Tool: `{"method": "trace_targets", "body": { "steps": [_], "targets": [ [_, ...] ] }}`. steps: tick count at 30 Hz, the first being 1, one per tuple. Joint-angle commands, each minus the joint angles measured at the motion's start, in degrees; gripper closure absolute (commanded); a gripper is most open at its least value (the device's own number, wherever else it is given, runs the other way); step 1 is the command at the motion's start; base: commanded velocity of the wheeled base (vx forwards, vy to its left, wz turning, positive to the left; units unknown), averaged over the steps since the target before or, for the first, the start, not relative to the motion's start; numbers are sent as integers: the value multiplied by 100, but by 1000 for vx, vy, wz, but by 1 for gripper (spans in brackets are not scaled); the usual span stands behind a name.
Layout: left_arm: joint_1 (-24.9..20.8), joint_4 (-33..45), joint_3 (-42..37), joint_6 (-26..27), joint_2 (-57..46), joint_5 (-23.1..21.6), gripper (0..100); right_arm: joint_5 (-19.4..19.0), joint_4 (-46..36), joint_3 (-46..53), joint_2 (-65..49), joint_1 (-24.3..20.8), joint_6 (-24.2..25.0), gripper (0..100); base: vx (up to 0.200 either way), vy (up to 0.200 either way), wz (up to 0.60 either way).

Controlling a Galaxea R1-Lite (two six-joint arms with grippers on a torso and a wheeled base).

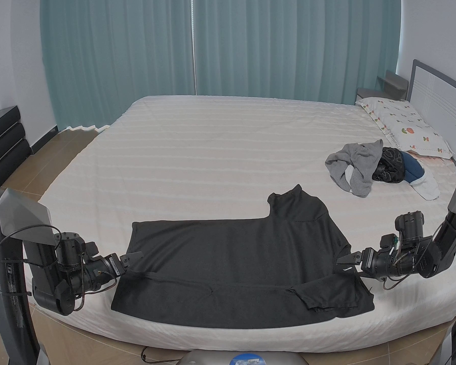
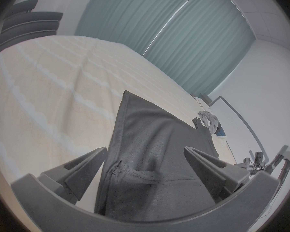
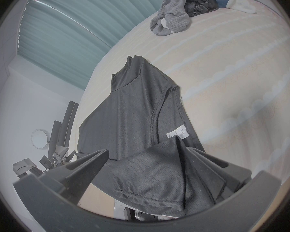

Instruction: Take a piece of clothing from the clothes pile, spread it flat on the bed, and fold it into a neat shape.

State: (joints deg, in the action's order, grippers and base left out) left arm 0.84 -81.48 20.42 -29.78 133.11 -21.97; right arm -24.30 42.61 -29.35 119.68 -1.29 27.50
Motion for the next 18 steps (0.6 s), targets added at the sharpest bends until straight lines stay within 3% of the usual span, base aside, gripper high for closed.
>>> {"method": "trace_targets", "body": {
  "steps": [1,3,8,14,18],
  "targets": [
    [-137,862,393,-432,-663,52,0,-5,2,0,-6,-3,1,0,0,0,0],
    [-172,2075,911,-1091,-1059,79,0,-5,2,0,-14,-11,1,0,0,0,0],
    [-146,3727,1667,-1311,-1226,228,0,-5,2,0,-6,-11,1,0,0,0,0],
    [-172,4017,1931,-1285,-971,808,0,-14,2,0,-6,-11,1,0,0,0,0],
    [-172,4061,1966,-1285,-971,817,0,-5,2,0,-6,-11,1,0,0,0,0]
  ]
}}
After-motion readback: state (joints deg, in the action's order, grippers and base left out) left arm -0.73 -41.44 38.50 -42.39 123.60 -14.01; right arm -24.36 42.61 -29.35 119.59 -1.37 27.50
